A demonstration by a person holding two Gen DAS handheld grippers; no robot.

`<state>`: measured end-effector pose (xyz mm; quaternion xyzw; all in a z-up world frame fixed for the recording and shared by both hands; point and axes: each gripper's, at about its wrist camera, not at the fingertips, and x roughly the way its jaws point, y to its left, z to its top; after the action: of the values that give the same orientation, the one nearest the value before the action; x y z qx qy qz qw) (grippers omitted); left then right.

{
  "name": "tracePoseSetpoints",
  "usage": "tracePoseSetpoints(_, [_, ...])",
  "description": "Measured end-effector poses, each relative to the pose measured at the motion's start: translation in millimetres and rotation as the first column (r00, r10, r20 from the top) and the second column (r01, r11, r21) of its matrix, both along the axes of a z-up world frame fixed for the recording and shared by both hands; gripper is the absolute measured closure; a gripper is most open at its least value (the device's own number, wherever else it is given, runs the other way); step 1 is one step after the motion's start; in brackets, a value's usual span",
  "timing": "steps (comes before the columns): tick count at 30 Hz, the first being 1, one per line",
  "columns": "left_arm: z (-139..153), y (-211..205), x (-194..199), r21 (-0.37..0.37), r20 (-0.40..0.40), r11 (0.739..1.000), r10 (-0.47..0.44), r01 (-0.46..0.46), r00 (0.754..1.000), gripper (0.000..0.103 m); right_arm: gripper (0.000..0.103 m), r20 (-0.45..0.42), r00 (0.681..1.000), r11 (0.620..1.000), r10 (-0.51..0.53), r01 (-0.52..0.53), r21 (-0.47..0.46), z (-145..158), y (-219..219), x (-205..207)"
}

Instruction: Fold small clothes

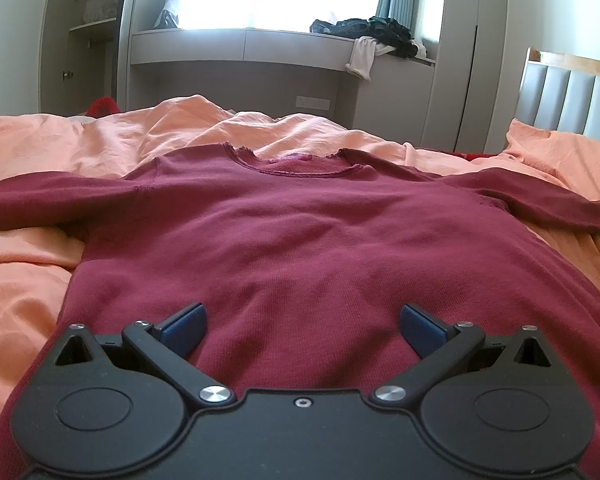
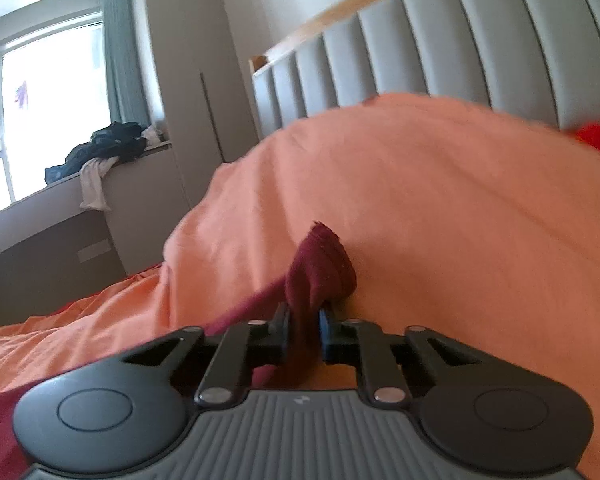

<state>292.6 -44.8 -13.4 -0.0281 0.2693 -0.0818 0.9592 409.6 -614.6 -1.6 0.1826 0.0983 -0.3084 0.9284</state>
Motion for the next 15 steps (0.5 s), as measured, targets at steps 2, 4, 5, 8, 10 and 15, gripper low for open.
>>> tracePoseSetpoints(2, [0.7, 1.8, -0.5, -0.014, 0.002, 1.0, -0.003, 0.003, 1.0, 0.0, 0.09, 0.012, 0.999, 0.997, 0.034, -0.034, -0.071, 19.3, 14.7, 0.2])
tracePoseSetpoints(4, [3.9, 5.0, 0.1, -0.035, -0.003, 0.999, -0.008, 0.008, 1.0, 0.0, 0.091, 0.02, 0.996, 0.985, 0.083, -0.079, -0.15, 42.6, 35.2, 0.7])
tracePoseSetpoints(5, [6.7, 7.0, 0.6, -0.048, -0.009, 0.999, -0.012, 0.012, 1.0, 0.0, 0.091, 0.019, 0.994, 0.976, 0.109, -0.103, -0.193, 55.0, 47.6, 1.5])
tracePoseSetpoints(8, [19.1, 16.4, -0.2, -0.101, -0.014, 0.995, -0.011, 0.01, 1.0, 0.0, 0.091, 0.027, 0.978, 0.933, 0.208, -0.19, -0.304, 91.1, 89.8, 3.1])
tracePoseSetpoints(10, [28.9, 25.3, -3.7, -0.119, 0.008, 0.993, 0.013, -0.012, 1.0, 0.0, 0.091, 0.029, 0.959, 0.894, 0.283, -0.253, -0.37, 112.8, 122.6, 4.2])
tracePoseSetpoints(15, [49.7, 48.7, -12.0, -0.097, 0.059, 0.99, 0.107, -0.101, 0.993, 0.0, 0.091, -0.006, 0.87, 0.737, 0.492, -0.421, -0.528, 147.3, 220.0, 0.2])
